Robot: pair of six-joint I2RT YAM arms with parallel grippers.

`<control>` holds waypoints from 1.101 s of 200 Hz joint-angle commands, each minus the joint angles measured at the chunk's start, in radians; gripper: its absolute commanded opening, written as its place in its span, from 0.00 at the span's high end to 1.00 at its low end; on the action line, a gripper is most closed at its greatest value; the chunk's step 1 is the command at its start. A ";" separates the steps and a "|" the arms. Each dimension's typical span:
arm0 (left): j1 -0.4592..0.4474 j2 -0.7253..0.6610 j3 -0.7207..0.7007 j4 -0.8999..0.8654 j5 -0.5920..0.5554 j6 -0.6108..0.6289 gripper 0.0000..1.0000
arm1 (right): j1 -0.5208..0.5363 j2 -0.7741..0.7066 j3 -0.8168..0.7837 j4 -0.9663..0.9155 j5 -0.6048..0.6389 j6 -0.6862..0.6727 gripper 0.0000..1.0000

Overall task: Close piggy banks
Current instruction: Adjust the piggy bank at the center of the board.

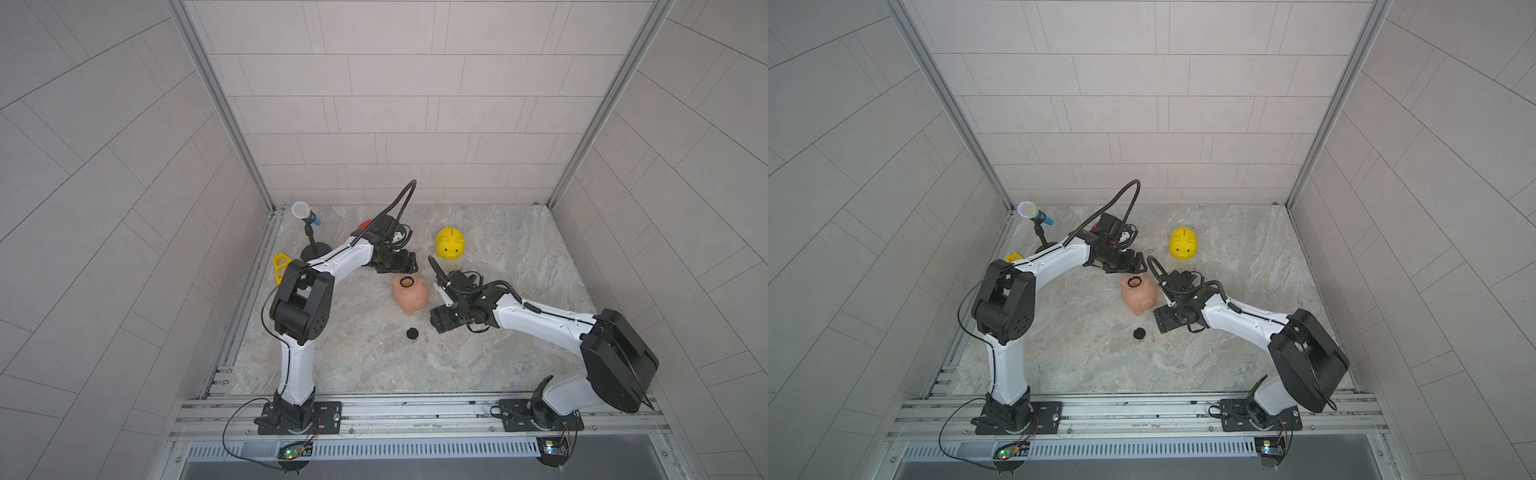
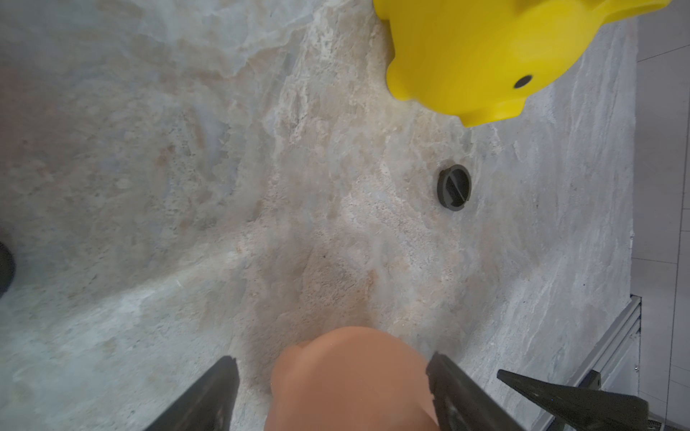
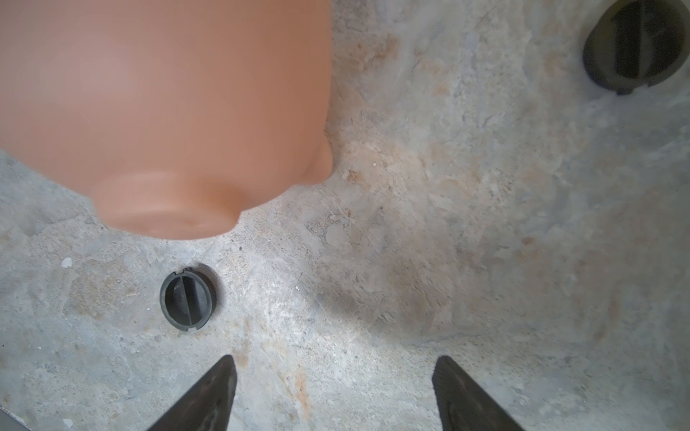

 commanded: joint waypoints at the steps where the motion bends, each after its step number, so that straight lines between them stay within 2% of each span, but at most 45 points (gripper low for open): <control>1: 0.000 0.027 0.035 -0.065 -0.041 0.020 0.16 | -0.004 -0.022 -0.009 -0.007 0.003 -0.005 0.16; 89: 0.005 -0.019 -0.003 -0.096 -0.130 -0.055 0.18 | -0.004 -0.003 0.001 -0.005 -0.004 -0.008 0.16; 220: 0.023 -0.064 -0.053 -0.098 -0.170 -0.087 0.18 | -0.010 0.101 0.093 0.012 -0.023 -0.003 0.16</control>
